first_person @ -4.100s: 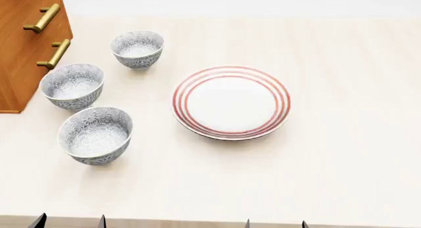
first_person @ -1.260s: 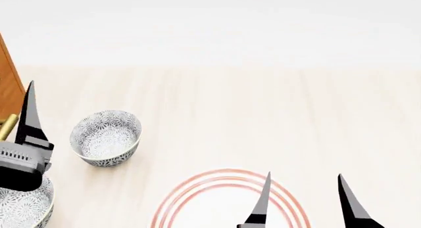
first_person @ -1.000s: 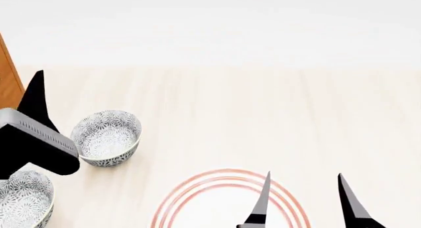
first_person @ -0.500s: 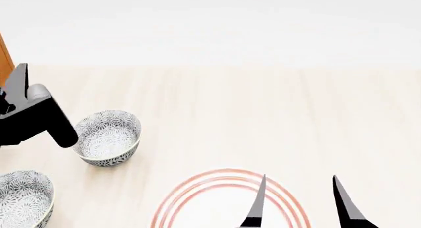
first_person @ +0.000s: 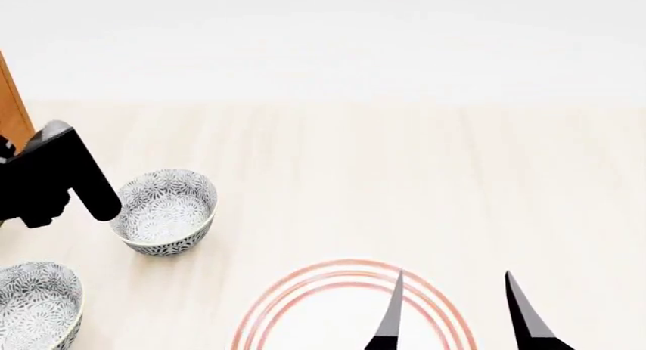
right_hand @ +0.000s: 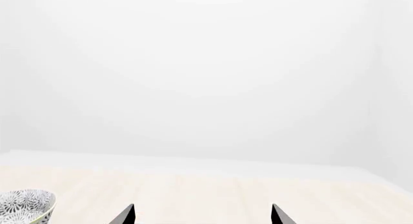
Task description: Open the top drawer of the cabinet.
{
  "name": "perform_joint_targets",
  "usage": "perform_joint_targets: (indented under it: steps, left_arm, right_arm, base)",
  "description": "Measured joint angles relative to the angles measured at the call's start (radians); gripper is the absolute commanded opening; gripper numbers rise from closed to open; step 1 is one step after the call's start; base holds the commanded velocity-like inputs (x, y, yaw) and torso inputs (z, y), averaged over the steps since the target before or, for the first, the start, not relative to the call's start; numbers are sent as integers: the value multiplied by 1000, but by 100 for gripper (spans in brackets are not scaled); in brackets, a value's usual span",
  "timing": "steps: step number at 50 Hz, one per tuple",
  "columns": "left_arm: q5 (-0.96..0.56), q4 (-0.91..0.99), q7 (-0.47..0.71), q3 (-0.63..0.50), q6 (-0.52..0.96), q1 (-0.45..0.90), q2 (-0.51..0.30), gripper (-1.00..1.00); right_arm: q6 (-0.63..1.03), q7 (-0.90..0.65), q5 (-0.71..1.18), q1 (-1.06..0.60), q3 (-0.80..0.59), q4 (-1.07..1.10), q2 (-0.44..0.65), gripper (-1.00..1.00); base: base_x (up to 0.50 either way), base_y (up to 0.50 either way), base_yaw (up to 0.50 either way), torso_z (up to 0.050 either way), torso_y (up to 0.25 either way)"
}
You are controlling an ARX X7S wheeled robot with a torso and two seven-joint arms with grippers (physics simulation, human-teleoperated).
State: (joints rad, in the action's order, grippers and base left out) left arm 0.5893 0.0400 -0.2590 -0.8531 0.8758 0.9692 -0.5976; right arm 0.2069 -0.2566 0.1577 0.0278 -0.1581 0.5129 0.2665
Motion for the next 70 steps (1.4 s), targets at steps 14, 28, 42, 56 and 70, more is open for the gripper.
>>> perform_joint_targets:
  steps: [14,28,42,56,70]
  left_arm:
    - [-8,-150,5,-10,-8,46,30,100]
    - [-8,-285,35,-11,-31,90,48,100]
    - [-11,-383,51,-18,-50,116,67,100]
    - [18,-530,27,-73,-53,172,89,100]
    - [44,-642,21,-101,-39,230,107,100]
  right_arm:
    - [-2,-6,1,-2,-9,-4,7,100]
    - [-3,-10,1,-2,-19,-8,13,100]
    - [-1,-12,0,-6,-28,-12,21,100]
    - [6,-16,0,-13,-37,-8,28,100]
    - [8,-20,9,-13,-37,-7,34,100]
  base:
    - [0,0,0,0,0]
    - [0,0,0,0,0]
    - [0,0,0,0,0]
    - [0,0,0,0,0]
    - [0,0,0,0,0]
